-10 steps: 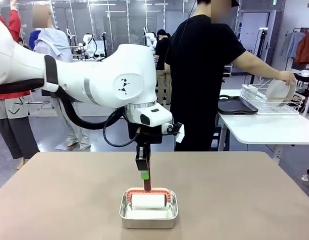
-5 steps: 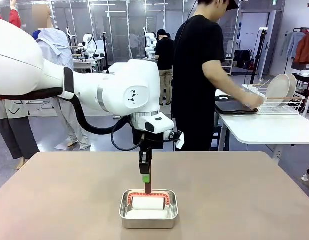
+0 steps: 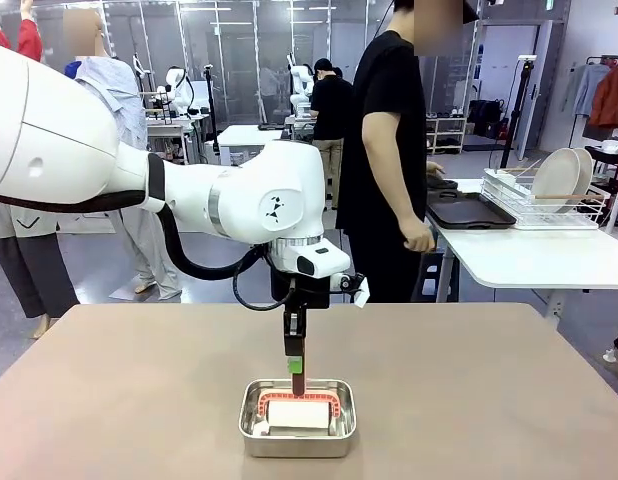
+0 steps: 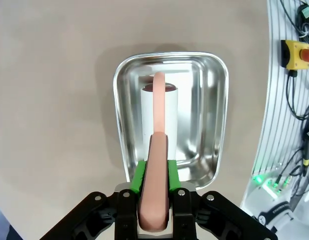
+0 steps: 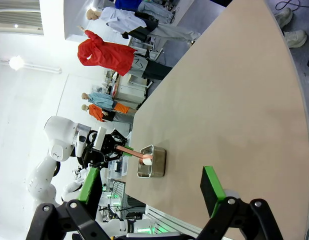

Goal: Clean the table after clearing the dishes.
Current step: Place the Lint Roller back on top of the Airtight Container.

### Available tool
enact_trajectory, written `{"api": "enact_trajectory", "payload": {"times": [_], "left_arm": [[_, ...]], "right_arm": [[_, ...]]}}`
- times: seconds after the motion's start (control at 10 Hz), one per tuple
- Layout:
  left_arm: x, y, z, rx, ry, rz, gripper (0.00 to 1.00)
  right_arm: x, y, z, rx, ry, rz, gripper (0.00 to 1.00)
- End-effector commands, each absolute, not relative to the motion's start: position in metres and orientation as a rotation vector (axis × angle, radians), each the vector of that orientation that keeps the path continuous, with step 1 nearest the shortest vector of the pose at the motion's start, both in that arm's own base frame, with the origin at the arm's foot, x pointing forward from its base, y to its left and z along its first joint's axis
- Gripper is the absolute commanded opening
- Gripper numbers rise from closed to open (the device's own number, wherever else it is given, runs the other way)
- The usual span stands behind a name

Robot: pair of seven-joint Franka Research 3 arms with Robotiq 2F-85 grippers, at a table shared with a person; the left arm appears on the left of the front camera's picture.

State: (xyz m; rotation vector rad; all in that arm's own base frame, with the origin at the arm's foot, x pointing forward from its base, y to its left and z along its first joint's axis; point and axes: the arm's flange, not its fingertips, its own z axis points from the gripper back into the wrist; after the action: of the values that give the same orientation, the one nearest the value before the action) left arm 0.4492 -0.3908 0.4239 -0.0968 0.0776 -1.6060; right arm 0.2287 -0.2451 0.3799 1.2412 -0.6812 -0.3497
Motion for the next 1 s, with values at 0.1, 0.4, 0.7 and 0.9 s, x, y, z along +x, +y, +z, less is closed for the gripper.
{"api": "enact_trajectory", "payload": {"times": [0.1,0.4,0.7,0.9], "left_arm": [[0.46,-0.396,0.419,-0.054,0.061,-1.583,0.21],[0.467,-0.394,0.414,-0.039,0.06,-1.577,0.35],[0.468,-0.391,0.416,-0.048,0.058,-1.57,0.91],[0.467,-0.388,0.421,-0.046,0.049,-1.576,1.0]], "right_arm": [[0.227,-0.239,0.38,1.249,-0.698,-0.341,1.0],[0.227,-0.239,0.38,1.249,-0.698,-0.341,1.0],[0.227,-0.239,0.38,1.249,-0.698,-0.341,1.0],[0.227,-0.239,0.38,1.249,-0.698,-0.341,1.0]]}}
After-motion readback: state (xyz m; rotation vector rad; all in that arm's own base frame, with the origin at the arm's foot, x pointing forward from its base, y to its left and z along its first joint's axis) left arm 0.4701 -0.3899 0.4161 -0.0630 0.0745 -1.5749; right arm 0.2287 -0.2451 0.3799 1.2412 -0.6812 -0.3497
